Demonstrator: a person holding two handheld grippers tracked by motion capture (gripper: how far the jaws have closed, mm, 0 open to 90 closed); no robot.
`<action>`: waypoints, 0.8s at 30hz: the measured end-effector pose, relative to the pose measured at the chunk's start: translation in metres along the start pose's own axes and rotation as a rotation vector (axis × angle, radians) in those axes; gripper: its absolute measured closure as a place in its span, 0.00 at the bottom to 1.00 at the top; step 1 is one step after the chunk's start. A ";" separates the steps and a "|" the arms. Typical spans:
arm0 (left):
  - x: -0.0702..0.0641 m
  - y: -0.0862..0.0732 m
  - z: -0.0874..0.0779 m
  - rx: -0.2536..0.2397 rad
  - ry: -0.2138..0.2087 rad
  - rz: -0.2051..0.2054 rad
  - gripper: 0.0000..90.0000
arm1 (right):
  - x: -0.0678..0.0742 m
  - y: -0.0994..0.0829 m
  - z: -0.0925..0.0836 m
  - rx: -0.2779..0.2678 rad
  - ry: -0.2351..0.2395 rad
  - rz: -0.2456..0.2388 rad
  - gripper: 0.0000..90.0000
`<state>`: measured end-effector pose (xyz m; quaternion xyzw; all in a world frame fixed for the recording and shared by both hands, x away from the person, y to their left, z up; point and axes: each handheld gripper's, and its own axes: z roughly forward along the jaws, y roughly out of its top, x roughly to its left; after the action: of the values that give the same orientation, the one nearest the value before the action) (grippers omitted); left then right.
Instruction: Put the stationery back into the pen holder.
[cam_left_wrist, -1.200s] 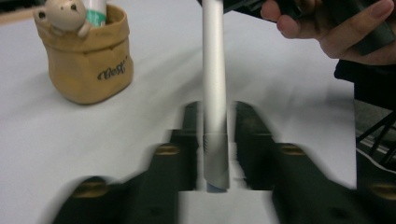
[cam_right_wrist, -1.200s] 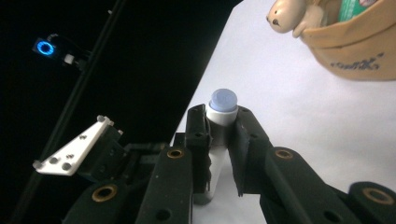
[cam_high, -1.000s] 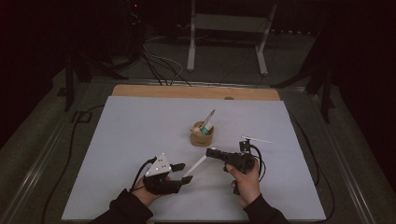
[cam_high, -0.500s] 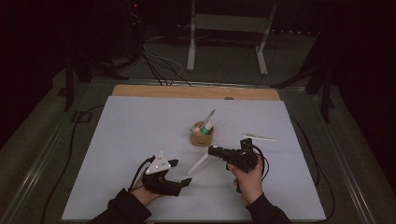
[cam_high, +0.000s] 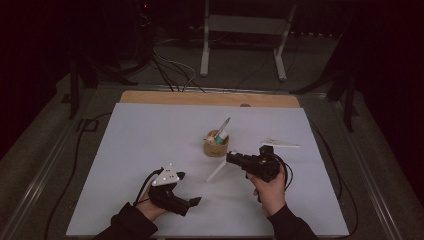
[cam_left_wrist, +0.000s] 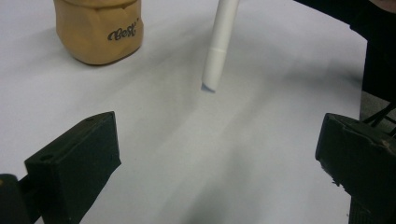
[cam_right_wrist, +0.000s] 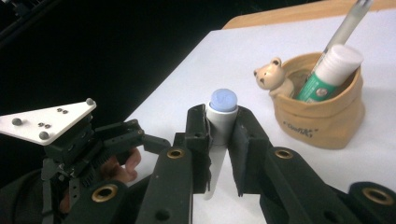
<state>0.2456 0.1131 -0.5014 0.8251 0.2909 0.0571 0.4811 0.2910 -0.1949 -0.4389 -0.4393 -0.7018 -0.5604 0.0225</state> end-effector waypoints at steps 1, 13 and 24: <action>0.002 -0.002 -0.001 -0.001 0.002 -0.002 0.00 | 0.001 0.002 -0.001 -0.003 -0.008 -0.018 0.87; 0.006 -0.009 -0.011 -0.003 -0.006 0.008 0.00 | 0.006 0.012 -0.001 -0.003 -0.041 -0.092 0.87; 0.007 -0.013 -0.016 -0.008 -0.011 0.002 0.00 | 0.010 0.028 -0.005 -0.025 -0.070 -0.147 0.87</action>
<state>0.2395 0.1335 -0.5045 0.8236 0.2873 0.0542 0.4861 0.3006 -0.1938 -0.4104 -0.4063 -0.7253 -0.5536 -0.0488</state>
